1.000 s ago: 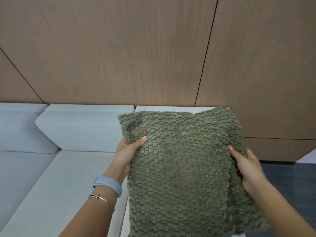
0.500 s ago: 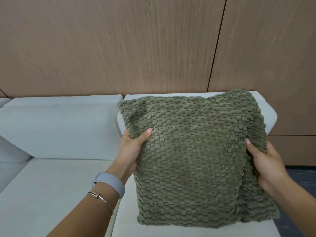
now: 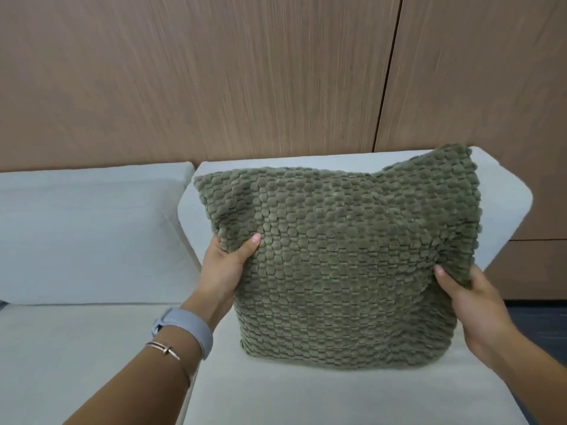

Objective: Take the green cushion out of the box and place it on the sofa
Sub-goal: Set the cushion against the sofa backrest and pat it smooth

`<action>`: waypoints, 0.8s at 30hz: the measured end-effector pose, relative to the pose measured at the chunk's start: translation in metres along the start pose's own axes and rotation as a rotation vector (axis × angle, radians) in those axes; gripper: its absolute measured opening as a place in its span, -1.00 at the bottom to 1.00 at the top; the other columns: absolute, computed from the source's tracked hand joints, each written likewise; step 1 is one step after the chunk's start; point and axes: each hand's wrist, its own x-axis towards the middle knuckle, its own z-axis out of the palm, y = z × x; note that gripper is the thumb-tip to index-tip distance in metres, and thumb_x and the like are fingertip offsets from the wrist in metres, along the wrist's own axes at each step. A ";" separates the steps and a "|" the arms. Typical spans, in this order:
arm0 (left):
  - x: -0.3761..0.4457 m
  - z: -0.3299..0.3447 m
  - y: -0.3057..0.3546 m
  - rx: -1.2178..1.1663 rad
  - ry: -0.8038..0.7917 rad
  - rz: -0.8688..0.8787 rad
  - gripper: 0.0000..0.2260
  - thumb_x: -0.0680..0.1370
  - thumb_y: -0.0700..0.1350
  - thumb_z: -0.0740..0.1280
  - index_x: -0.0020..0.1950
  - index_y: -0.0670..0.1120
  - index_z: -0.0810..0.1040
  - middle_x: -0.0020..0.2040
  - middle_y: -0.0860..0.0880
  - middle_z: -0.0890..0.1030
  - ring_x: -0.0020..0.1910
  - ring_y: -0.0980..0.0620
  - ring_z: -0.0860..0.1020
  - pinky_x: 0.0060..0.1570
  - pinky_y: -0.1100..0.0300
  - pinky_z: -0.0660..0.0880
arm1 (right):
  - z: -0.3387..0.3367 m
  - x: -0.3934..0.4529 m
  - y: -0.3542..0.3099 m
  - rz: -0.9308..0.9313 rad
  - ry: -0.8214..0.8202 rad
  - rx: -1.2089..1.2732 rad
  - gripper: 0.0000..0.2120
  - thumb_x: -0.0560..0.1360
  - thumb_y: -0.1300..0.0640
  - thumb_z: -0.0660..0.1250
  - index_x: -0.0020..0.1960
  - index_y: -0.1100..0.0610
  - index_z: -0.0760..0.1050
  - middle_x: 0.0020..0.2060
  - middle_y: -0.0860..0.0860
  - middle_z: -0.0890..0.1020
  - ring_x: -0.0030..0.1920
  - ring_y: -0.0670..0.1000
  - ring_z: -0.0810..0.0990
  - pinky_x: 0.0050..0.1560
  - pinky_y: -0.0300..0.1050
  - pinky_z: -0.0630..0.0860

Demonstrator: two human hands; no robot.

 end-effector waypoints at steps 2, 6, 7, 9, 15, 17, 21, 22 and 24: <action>0.002 -0.002 -0.010 0.009 -0.032 -0.031 -0.56 0.43 -0.16 0.43 0.29 -0.10 0.46 0.14 -0.02 0.63 0.06 0.06 0.61 -0.11 0.26 0.55 | -0.003 0.005 0.006 0.022 0.018 -0.031 -0.74 0.54 0.12 0.24 0.23 0.02 0.43 0.04 -0.01 0.56 -0.04 -0.06 0.53 -0.01 -0.14 0.41; 0.003 -0.006 -0.014 0.045 -0.059 -0.049 -0.60 0.42 -0.14 0.44 0.24 -0.07 0.51 0.10 0.02 0.65 0.05 0.08 0.62 -0.04 0.22 0.53 | -0.005 0.009 0.011 0.023 0.033 -0.080 -0.70 0.55 0.11 0.23 0.28 0.04 0.43 0.10 0.01 0.55 0.10 0.04 0.50 0.11 -0.04 0.39; 0.004 -0.008 -0.012 0.050 -0.058 -0.045 -0.62 0.41 -0.13 0.44 0.21 -0.06 0.53 0.08 0.04 0.66 0.03 0.10 0.63 -0.05 0.24 0.54 | -0.005 0.009 0.011 0.015 0.036 -0.089 -0.69 0.55 0.11 0.23 0.28 0.04 0.43 0.10 0.01 0.55 0.11 0.04 0.51 0.11 -0.04 0.40; 0.003 -0.011 -0.009 0.045 -0.060 -0.043 -0.63 0.39 -0.11 0.45 0.18 -0.05 0.55 0.06 0.03 0.68 0.02 0.09 0.65 -0.05 0.23 0.55 | -0.008 0.008 0.010 0.008 0.031 -0.099 -0.70 0.54 0.11 0.24 0.26 0.04 0.45 0.06 -0.01 0.57 0.08 0.02 0.53 0.10 -0.05 0.41; 0.001 -0.013 -0.027 0.043 -0.032 -0.140 -0.59 0.35 -0.09 0.49 0.18 -0.06 0.56 0.10 -0.04 0.68 0.06 0.00 0.64 -0.01 0.13 0.55 | -0.019 0.011 0.022 0.091 -0.024 -0.126 -0.66 0.51 0.10 0.27 0.28 0.04 0.46 0.09 0.02 0.60 0.14 0.08 0.55 0.23 0.07 0.41; 0.001 -0.010 -0.034 0.030 -0.016 -0.140 -0.66 0.40 -0.12 0.46 0.16 -0.04 0.56 0.08 -0.02 0.67 0.05 0.02 0.64 -0.05 0.16 0.55 | -0.019 0.012 0.030 0.127 -0.037 -0.115 -0.66 0.52 0.11 0.27 0.29 0.06 0.45 0.15 0.06 0.59 0.16 0.10 0.54 0.25 0.08 0.40; 0.003 -0.009 -0.027 0.029 -0.048 -0.113 -0.55 0.39 -0.14 0.46 0.26 -0.08 0.50 0.12 -0.02 0.66 0.04 0.05 0.65 -0.09 0.23 0.56 | -0.022 0.018 0.026 0.153 -0.043 -0.118 -0.80 0.51 0.20 0.26 0.12 0.09 0.52 0.10 0.15 0.60 0.06 0.09 0.55 0.10 0.01 0.41; 0.003 -0.010 -0.022 0.016 -0.051 -0.097 -0.53 0.37 -0.13 0.46 0.27 -0.08 0.50 0.12 -0.02 0.67 0.02 0.06 0.66 -0.11 0.25 0.57 | -0.024 0.020 0.020 0.138 -0.041 -0.108 -0.84 0.50 0.21 0.25 0.05 0.09 0.53 0.08 0.19 0.60 0.05 0.13 0.54 0.05 0.01 0.40; 0.005 -0.010 -0.010 -0.006 -0.067 -0.055 -0.49 0.35 -0.04 0.46 0.28 -0.08 0.50 0.13 -0.01 0.67 0.06 0.06 0.65 -0.04 0.21 0.57 | -0.025 0.025 0.003 0.082 -0.028 -0.076 -0.83 0.46 0.12 0.25 0.03 0.10 0.52 0.03 0.15 0.59 0.16 0.21 0.52 0.01 -0.01 0.40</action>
